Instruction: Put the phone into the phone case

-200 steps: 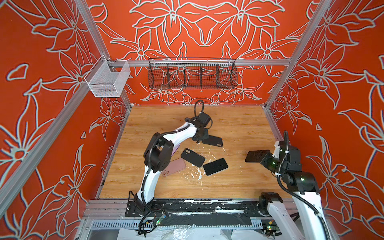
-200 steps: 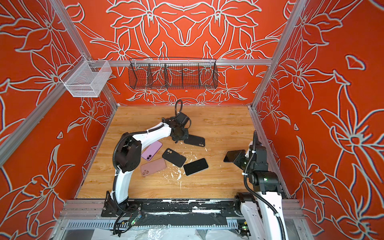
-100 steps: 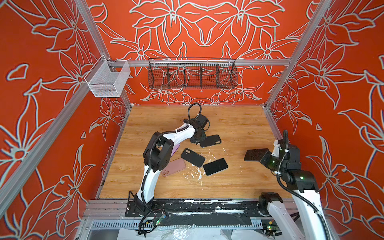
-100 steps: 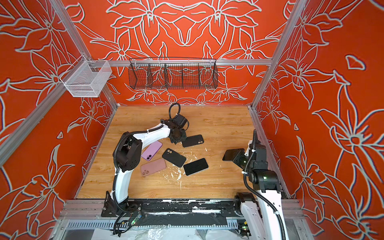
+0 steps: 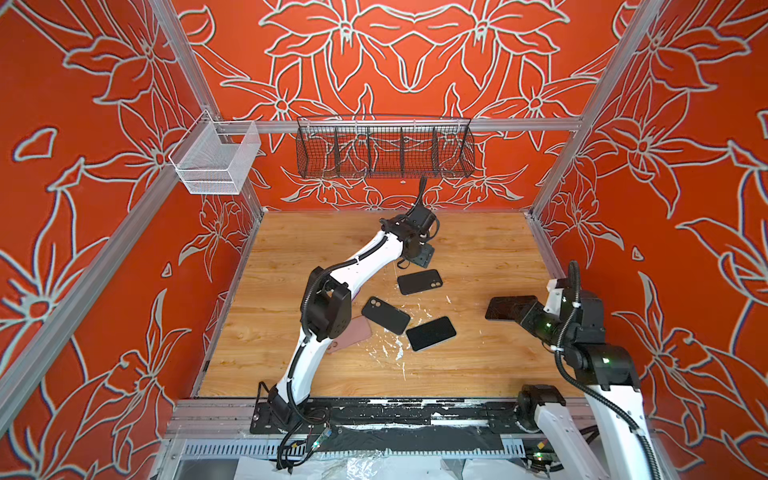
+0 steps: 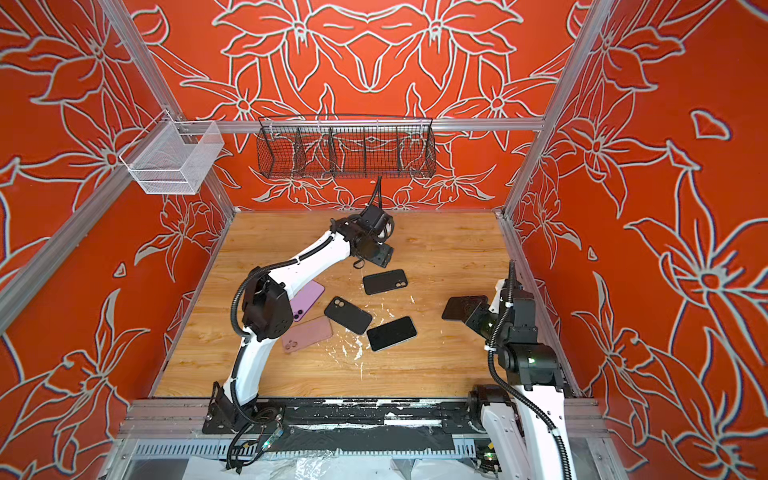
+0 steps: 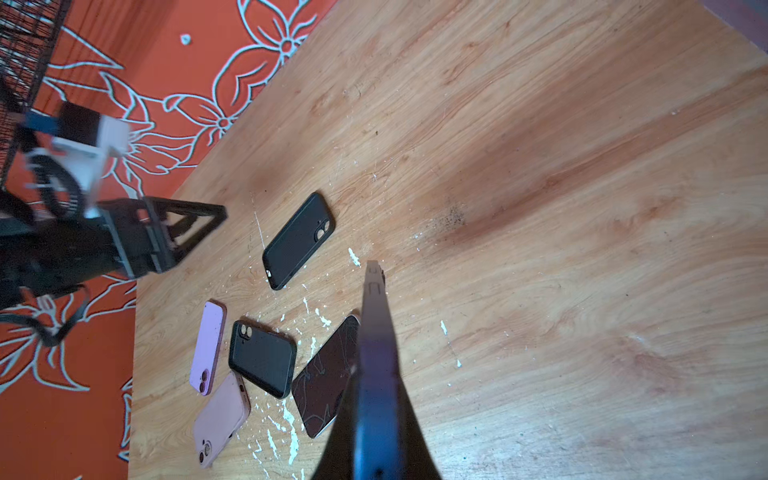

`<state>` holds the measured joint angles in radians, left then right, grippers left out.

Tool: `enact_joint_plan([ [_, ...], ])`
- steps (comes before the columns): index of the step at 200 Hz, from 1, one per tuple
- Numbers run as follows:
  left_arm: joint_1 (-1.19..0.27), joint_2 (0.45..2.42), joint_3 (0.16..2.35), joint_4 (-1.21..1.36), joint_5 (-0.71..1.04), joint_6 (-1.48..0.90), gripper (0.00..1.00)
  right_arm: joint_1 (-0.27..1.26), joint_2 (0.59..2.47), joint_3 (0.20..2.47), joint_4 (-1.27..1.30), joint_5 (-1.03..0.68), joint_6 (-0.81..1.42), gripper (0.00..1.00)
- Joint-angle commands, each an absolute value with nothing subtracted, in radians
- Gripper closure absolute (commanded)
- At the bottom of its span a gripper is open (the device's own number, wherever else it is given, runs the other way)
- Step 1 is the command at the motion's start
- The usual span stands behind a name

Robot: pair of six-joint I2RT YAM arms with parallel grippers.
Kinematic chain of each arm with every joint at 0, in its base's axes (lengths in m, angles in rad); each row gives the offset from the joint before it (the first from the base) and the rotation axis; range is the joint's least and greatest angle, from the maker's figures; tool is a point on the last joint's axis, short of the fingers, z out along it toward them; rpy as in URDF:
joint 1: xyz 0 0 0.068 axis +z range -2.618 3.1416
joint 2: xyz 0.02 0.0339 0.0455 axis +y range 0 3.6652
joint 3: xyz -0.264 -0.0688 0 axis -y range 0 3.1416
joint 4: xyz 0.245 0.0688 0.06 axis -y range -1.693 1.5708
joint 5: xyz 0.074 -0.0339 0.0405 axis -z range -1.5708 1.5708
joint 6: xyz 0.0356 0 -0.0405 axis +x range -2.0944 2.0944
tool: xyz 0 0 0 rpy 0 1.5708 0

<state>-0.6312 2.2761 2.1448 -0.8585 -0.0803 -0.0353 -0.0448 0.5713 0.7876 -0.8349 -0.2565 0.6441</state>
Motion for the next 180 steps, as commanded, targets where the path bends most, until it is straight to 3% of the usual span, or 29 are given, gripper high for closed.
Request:
enact_joint_plan([
  [1,-0.621,2.346,2.142,-0.935,-0.058,0.121,0.23,-0.048,0.553,0.794,-0.795,-0.286,0.651,1.0],
  [52,-0.614,2.422,2.209,-0.956,-0.032,0.202,0.22,-0.047,0.563,0.797,-0.784,-0.302,0.658,1.0],
  [107,-0.607,2.511,2.292,-0.961,-0.026,0.218,0.27,-0.046,0.563,0.793,-0.783,-0.307,0.666,1.0],
  [180,-0.601,2.587,2.374,-0.992,0.012,0.215,0.58,-0.047,0.576,0.795,-0.773,-0.316,0.668,1.0],
])
